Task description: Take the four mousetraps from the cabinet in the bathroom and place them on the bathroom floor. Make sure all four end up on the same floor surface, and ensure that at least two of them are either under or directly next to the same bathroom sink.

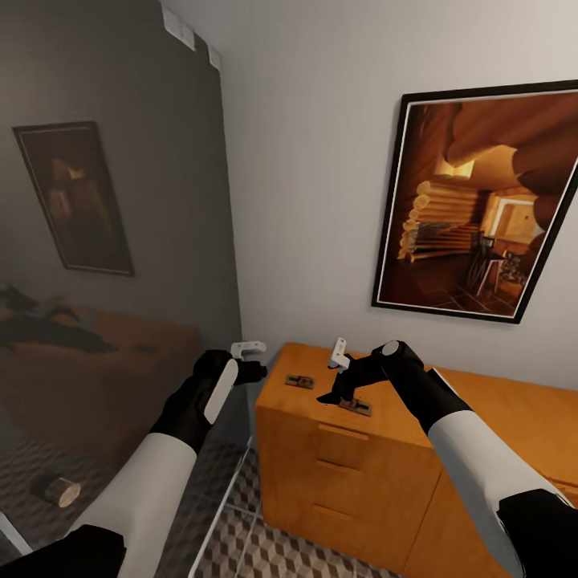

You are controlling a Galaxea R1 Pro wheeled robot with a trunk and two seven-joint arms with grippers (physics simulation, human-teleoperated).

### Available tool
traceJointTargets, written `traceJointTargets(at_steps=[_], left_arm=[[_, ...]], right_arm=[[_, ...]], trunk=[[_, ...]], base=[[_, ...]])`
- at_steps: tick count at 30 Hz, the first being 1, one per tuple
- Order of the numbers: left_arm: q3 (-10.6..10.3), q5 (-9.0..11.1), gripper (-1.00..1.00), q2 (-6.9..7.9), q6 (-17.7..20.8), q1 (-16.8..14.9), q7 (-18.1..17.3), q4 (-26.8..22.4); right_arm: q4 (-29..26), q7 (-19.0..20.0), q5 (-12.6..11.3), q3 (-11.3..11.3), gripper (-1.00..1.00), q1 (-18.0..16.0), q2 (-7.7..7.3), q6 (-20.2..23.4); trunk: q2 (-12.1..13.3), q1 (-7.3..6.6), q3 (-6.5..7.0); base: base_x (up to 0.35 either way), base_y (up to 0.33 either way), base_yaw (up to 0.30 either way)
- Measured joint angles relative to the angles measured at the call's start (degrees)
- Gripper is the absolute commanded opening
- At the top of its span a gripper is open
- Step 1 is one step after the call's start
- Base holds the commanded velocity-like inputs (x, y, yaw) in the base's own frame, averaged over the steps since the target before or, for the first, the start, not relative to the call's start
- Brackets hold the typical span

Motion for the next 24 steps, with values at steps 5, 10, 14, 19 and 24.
traceJointTargets(at_steps=[5, 10, 14, 19, 24], left_arm=[[0.0, 0.0, 1.0, 0.0, -0.1, 0.0, 0.0, 0.1], [0.0, 0.0, 1.0, 0.0, -0.1, 0.0, 0.0, 0.1], [0.0, 0.0, 1.0, 0.0, -0.2, 0.0, 0.0, 0.1], [0.0, 0.0, 1.0, 0.0, -0.2, 0.0, 0.0, 0.2], [0.0, 0.0, 1.0, 0.0, -0.2, 0.0, 0.0, 0.2]], right_arm=[[0.0, 0.0, 0.0, 0.0, 1.0, 0.0, 0.0, 0.0], [0.0, 0.0, 0.0, 0.0, 1.0, 0.0, 0.0, 0.0], [0.0, -0.1, 0.0, 0.0, 1.0, 0.0, 0.0, 0.0], [0.0, -0.1, 0.0, 0.0, 1.0, 0.0, 0.0, 0.0], [0.0, -0.2, 0.0, 0.0, 1.0, 0.0, 0.0, 0.0]], trunk=[[0.0, 0.0, 0.0], [0.0, 0.0, 0.0], [0.0, 0.0, 0.0], [0.0, 0.0, 0.0], [0.0, 0.0, 0.0]], base=[[0.204, -0.246, 0.0], [0.093, -0.115, 0.0], [0.03, -0.037, 0.0], [0.009, -0.011, 0.0], [0.002, -0.003, 0.0]])
